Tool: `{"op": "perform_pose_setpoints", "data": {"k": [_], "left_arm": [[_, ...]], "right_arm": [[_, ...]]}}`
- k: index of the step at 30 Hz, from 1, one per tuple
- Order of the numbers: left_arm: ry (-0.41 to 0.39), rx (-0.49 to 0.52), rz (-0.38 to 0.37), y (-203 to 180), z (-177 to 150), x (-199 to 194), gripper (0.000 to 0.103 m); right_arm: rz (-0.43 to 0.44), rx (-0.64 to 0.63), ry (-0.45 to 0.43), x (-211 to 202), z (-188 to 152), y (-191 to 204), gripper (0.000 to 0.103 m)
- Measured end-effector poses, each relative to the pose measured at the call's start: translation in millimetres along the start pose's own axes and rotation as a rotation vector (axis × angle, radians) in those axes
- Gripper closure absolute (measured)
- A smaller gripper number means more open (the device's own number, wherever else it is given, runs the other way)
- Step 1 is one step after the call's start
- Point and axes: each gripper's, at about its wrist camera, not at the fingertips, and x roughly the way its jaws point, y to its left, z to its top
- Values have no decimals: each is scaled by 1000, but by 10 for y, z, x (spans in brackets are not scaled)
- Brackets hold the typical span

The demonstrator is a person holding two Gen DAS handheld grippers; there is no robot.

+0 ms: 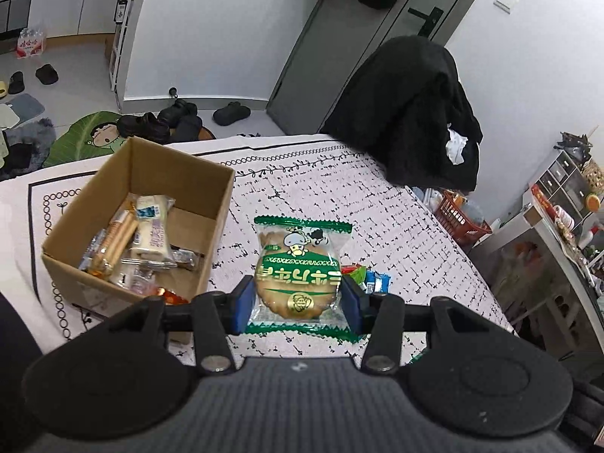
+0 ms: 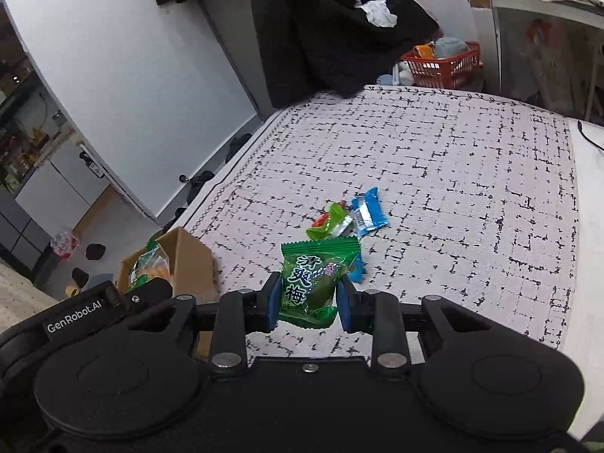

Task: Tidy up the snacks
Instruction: 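Carry both held snacks up and over the cardboard box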

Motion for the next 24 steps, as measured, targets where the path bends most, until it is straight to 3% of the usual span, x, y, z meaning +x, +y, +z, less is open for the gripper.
{"op": "perform_pose_setpoints", "data": {"k": [24], "left_arm": [[-45,-71,-24,463,219,-384,56]], "right_arm": [[44,-62,-24,-183,-82,668,73]]}}
